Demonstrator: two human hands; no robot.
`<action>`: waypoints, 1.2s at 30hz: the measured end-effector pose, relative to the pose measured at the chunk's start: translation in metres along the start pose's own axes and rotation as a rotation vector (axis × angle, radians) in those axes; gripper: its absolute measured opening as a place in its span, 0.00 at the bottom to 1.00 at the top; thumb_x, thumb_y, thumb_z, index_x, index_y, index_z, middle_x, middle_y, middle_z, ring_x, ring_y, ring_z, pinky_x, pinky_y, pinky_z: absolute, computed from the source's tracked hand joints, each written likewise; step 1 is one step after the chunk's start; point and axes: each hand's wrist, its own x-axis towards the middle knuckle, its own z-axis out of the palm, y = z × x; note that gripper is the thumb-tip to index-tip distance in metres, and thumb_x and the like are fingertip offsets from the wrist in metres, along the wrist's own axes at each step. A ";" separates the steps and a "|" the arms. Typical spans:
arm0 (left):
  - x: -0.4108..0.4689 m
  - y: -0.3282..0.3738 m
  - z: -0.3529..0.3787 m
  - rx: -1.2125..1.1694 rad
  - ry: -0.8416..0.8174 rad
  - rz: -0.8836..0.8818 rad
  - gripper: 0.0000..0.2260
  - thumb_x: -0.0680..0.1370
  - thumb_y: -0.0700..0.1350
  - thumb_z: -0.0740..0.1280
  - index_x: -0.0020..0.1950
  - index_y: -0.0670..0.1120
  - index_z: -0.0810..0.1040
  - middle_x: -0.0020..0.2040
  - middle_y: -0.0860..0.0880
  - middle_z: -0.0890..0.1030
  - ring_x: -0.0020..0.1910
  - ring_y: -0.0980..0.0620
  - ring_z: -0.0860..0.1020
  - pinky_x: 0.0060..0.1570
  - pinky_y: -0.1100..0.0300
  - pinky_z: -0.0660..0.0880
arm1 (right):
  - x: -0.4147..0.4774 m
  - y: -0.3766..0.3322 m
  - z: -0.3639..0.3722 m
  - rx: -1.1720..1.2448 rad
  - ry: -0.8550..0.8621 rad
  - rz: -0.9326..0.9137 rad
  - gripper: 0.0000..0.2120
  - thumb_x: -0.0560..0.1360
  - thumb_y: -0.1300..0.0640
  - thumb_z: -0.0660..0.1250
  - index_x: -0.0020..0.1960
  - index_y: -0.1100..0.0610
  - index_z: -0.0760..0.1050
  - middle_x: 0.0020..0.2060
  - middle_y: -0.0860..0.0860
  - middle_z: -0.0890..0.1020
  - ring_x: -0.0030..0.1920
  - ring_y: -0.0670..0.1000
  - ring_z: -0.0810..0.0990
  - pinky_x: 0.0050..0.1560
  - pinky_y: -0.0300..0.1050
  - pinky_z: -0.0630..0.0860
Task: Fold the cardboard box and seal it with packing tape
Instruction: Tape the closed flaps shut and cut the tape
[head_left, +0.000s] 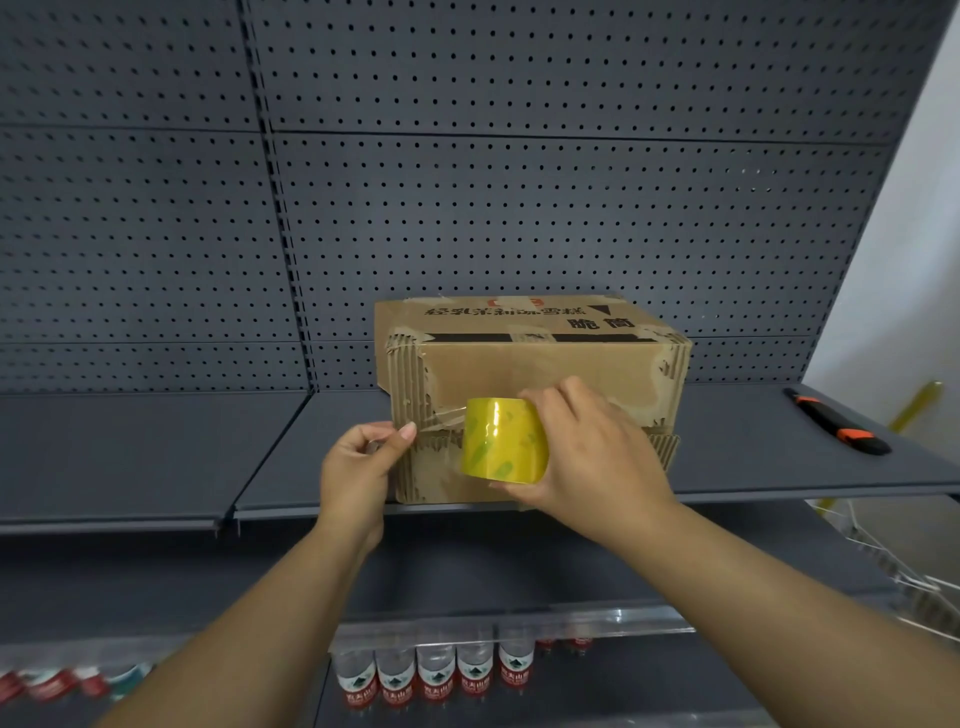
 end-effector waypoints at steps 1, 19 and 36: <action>0.003 -0.001 -0.003 -0.014 -0.020 -0.021 0.07 0.72 0.39 0.70 0.37 0.45 0.74 0.46 0.47 0.78 0.46 0.52 0.77 0.54 0.62 0.72 | 0.000 -0.001 0.001 0.005 0.004 0.000 0.37 0.55 0.35 0.75 0.57 0.54 0.72 0.44 0.51 0.76 0.41 0.52 0.79 0.37 0.46 0.76; 0.020 -0.005 -0.007 -0.082 -0.055 -0.017 0.07 0.71 0.35 0.70 0.38 0.45 0.75 0.37 0.48 0.78 0.40 0.52 0.76 0.50 0.58 0.73 | -0.002 -0.012 0.009 -0.025 0.114 0.036 0.36 0.54 0.35 0.75 0.54 0.55 0.74 0.41 0.51 0.77 0.36 0.51 0.79 0.33 0.43 0.75; 0.023 -0.010 -0.006 -0.029 -0.097 -0.041 0.06 0.74 0.39 0.68 0.37 0.44 0.75 0.34 0.50 0.78 0.36 0.54 0.74 0.45 0.59 0.72 | -0.004 -0.013 0.013 -0.031 0.152 0.048 0.34 0.54 0.37 0.75 0.53 0.55 0.74 0.40 0.51 0.77 0.36 0.52 0.79 0.32 0.45 0.75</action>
